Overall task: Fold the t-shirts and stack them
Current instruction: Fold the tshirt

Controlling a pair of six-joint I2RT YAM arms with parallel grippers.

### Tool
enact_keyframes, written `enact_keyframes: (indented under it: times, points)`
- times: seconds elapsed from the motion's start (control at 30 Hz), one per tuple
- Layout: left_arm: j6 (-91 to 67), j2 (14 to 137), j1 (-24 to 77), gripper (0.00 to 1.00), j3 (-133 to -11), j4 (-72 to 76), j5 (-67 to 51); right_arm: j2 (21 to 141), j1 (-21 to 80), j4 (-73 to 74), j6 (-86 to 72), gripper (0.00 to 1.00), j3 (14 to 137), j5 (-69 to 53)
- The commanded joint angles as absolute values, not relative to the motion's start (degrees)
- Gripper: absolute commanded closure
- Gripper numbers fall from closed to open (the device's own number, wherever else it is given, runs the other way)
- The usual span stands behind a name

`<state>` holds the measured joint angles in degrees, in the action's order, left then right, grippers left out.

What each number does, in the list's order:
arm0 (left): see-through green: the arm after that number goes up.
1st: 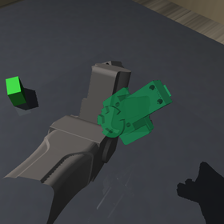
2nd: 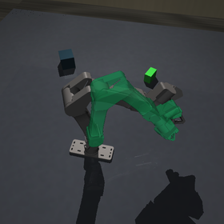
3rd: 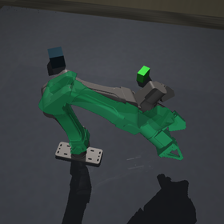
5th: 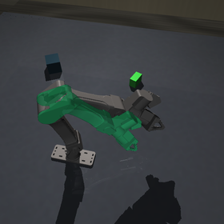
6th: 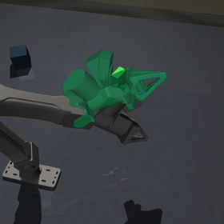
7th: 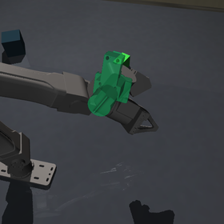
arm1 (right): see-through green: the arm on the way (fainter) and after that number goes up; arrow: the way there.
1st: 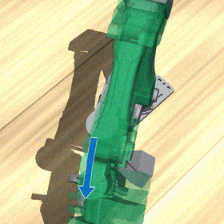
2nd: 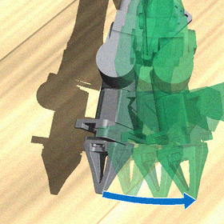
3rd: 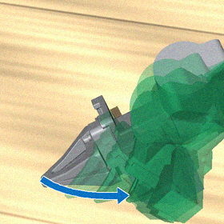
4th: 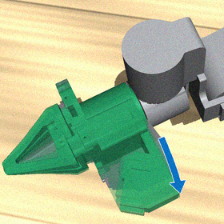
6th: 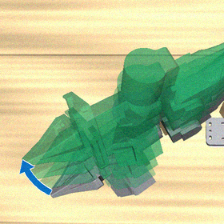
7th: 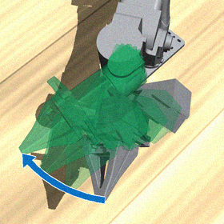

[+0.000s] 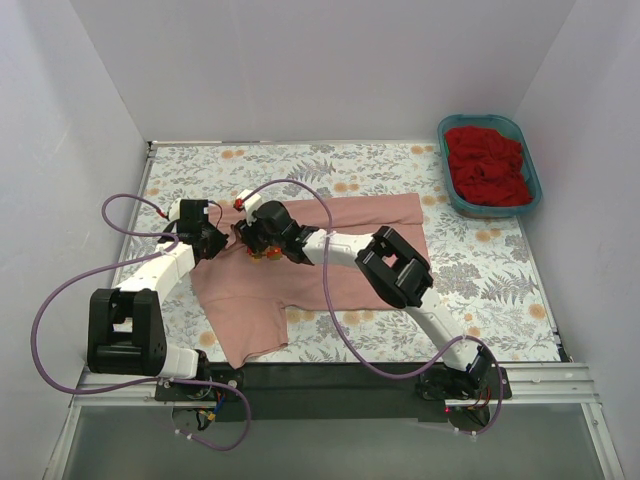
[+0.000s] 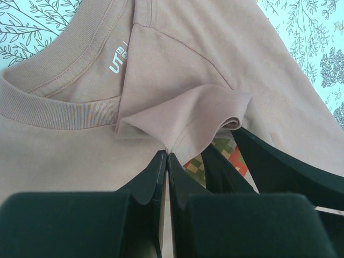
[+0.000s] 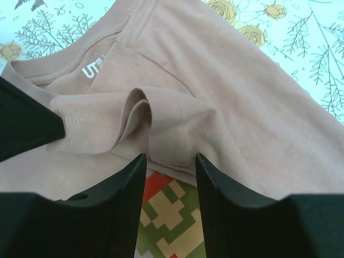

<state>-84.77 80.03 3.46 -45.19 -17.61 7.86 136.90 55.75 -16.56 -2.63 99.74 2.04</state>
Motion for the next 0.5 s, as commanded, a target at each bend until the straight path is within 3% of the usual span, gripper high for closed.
enact_keyframes:
  times: [0.0, 0.47]
  points:
    - [-83.7, 78.0, 3.0, 1.00, -46.2, -17.6, 7.3, 138.1, 56.3, -20.7, -1.7, 0.52, 102.6, 5.0]
    - [-83.8, 77.9, 2.6, 1.00, -46.2, -17.2, 6.7, 140.6, 57.0, -20.6, -1.5, 0.57, 104.4, 5.4]
